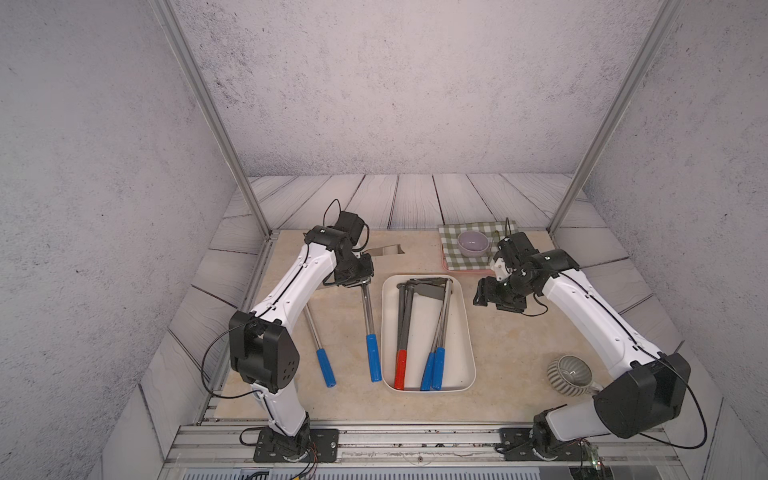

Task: Put the small hoe into the storage box
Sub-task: Pick up the hoe from the center of the board, then place the hoe in the storage box.

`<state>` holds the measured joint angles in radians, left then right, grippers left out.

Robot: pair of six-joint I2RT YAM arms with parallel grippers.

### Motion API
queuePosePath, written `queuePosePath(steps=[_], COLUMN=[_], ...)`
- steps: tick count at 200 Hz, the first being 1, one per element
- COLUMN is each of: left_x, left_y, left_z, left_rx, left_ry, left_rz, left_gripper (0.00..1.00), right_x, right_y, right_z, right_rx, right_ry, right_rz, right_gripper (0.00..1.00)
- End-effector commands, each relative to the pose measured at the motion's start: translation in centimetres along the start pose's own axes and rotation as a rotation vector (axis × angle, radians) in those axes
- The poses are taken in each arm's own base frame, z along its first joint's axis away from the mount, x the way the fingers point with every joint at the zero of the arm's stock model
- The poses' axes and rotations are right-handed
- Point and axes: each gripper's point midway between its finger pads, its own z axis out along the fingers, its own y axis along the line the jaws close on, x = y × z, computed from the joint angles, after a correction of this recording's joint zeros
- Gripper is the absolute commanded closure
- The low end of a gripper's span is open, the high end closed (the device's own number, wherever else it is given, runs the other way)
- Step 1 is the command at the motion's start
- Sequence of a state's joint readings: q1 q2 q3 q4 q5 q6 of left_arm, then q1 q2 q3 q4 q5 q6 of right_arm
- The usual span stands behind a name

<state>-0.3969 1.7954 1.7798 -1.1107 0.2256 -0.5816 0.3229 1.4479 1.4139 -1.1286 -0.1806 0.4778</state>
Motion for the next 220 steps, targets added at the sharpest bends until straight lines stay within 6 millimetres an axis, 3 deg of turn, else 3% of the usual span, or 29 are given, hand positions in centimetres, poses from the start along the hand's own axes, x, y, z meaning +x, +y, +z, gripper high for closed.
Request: queuePosePath(steps=[1, 34, 123, 220], left_x=[1.1, 1.9, 2.8, 3.2], left_y=[-1.3, -2.2, -1.0, -0.2], left_z=[0.8, 1.5, 3.9, 6.2], left_rx=[-0.008, -0.100, -0.337, -0.422], left_ry=[0.090, 0.110, 0.215, 0.268], left_rz=[-0.069, -0.082, -0.112, -0.113], left_gripper=[1.00, 1.00, 1.00, 1.00], right_x=[0.5, 0.7, 0.8, 1.1], right_y=[-0.4, -0.6, -0.8, -1.2], right_z=[-0.8, -0.8, -0.3, 0.4], right_rx=[0.003, 0.008, 0.015, 0.014], right_ry=[-0.013, -0.013, -0.006, 0.011], right_rz=[0.007, 0.008, 0.003, 0.001], right_gripper=[0.29, 0.29, 0.29, 0.29])
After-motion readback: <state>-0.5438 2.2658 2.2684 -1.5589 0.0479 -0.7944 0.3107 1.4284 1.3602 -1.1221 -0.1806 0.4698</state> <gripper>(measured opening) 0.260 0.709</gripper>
